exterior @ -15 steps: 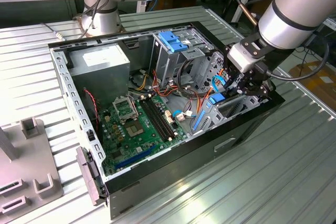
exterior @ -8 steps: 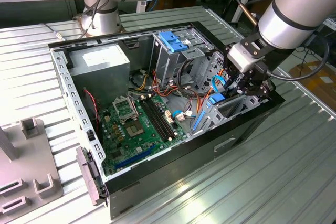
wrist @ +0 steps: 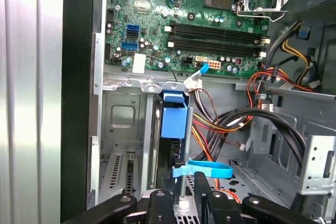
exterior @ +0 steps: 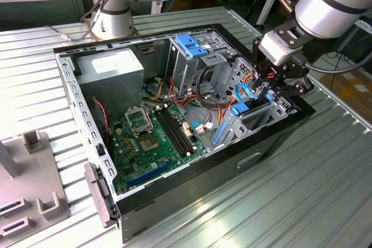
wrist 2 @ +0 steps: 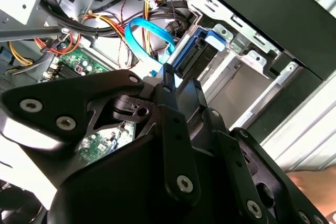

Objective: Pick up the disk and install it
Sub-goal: 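Insert the first disk wire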

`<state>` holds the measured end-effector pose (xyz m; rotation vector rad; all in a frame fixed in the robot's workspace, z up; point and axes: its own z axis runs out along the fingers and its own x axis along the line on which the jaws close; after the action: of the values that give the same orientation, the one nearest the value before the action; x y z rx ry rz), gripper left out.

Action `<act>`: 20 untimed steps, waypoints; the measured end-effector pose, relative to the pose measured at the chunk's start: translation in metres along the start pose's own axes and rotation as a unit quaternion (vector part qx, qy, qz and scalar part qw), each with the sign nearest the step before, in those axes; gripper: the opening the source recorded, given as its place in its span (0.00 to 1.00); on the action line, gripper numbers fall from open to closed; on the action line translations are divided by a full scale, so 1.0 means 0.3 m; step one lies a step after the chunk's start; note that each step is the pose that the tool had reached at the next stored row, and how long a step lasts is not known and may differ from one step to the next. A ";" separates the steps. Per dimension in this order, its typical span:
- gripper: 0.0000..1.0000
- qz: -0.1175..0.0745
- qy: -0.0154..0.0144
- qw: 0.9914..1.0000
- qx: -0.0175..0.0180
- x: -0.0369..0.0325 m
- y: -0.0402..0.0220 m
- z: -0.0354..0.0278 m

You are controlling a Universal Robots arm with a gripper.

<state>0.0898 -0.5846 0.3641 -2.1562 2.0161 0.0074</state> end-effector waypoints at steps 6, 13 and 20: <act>0.30 0.000 0.001 1.000 0.000 -0.004 -0.002 -0.018; 0.30 -0.002 0.000 1.000 0.000 -0.004 -0.007 -0.017; 0.30 -0.011 -0.001 1.000 -0.001 -0.009 -0.034 -0.013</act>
<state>0.0992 -0.5820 0.3697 -2.1795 1.9918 0.0093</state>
